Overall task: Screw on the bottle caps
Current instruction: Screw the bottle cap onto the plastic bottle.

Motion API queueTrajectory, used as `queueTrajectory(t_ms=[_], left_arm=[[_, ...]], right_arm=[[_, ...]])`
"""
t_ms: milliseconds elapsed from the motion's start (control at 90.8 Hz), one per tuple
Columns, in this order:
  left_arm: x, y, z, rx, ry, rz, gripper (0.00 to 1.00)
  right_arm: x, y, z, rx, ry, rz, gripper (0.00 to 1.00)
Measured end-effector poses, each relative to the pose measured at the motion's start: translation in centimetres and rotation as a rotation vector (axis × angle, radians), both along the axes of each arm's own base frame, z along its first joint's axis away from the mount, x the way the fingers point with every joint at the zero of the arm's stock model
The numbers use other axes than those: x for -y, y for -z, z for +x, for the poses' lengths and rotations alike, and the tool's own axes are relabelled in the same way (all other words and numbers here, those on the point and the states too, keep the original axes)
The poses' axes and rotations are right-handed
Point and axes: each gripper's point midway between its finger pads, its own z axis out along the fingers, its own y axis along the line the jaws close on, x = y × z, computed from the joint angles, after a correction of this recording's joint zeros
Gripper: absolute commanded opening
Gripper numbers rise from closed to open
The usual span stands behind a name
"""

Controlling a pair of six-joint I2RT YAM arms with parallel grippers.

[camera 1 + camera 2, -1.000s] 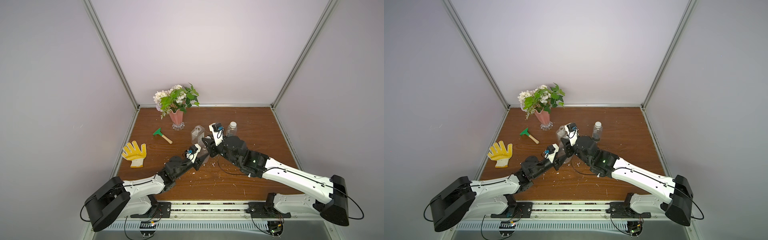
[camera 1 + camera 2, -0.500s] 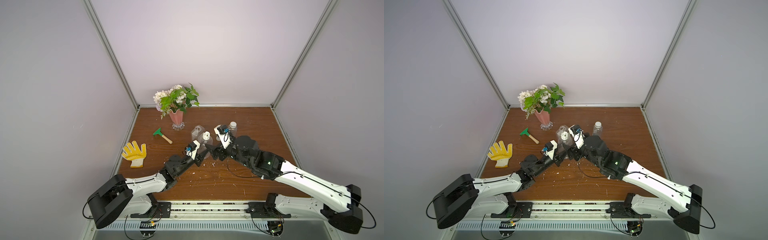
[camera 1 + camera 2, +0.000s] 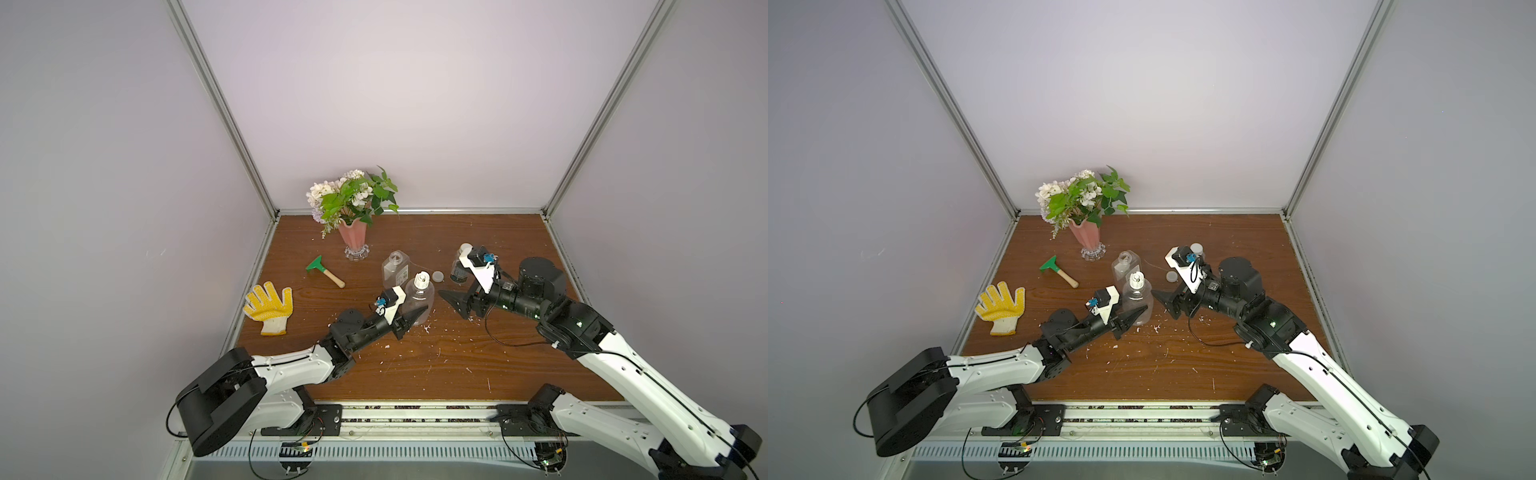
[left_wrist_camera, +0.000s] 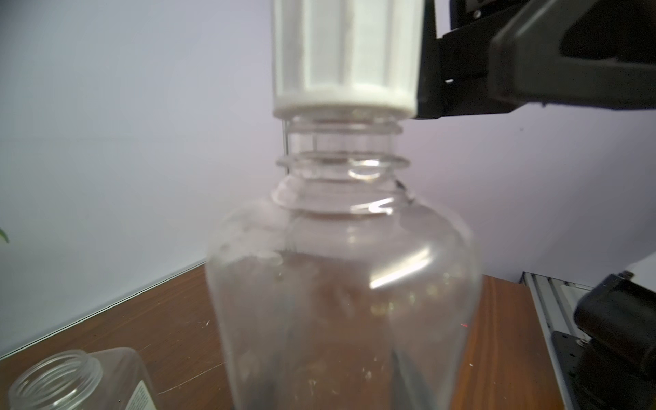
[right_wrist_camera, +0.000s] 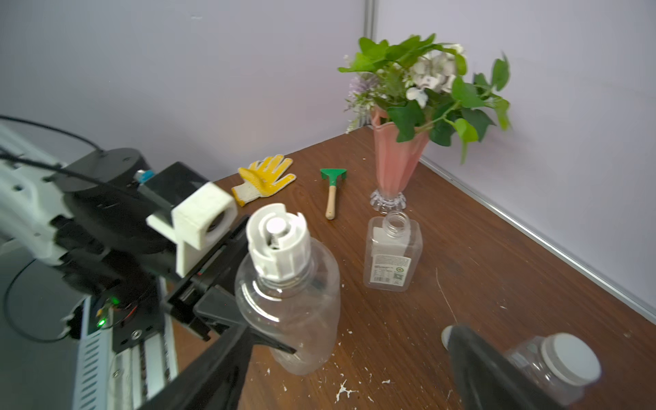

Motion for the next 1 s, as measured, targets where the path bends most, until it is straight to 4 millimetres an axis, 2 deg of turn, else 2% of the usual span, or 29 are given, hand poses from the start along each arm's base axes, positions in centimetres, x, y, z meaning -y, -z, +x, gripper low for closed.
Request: queueTrajectory(t_ms=[154, 275, 440, 693, 826, 1002], left_arm=[[0.8, -0.7, -1.2, 0.024, 0.085, -0.003, 0.43], [1.1, -0.7, -2.1, 0.037, 0.137, 0.002, 0.43], [1.4, -0.7, -3.0, 0.046, 0.190, 0.008, 0.43], [1.8, -1.2, -3.7, 0.061, 0.238, 0.004, 0.43], [1.8, -1.2, -3.8, 0.063, 0.244, 0.003, 0.43], [1.9, -1.2, -3.9, 0.063, 0.250, 0.004, 0.43]], right_arm=[[-2.0, -1.3, -2.6, 0.055, -0.223, 0.005, 0.93], [-3.1, -2.3, -3.4, 0.097, -0.330, 0.003, 0.91], [-4.0, -2.3, -3.9, 0.108, -0.416, -0.014, 0.84], [-5.0, -1.3, -3.9, 0.089, -0.481, -0.033, 0.61], [-5.1, -0.7, -3.8, 0.070, -0.492, -0.042, 0.52], [-5.2, -0.4, -3.8, 0.061, -0.495, -0.049, 0.51]])
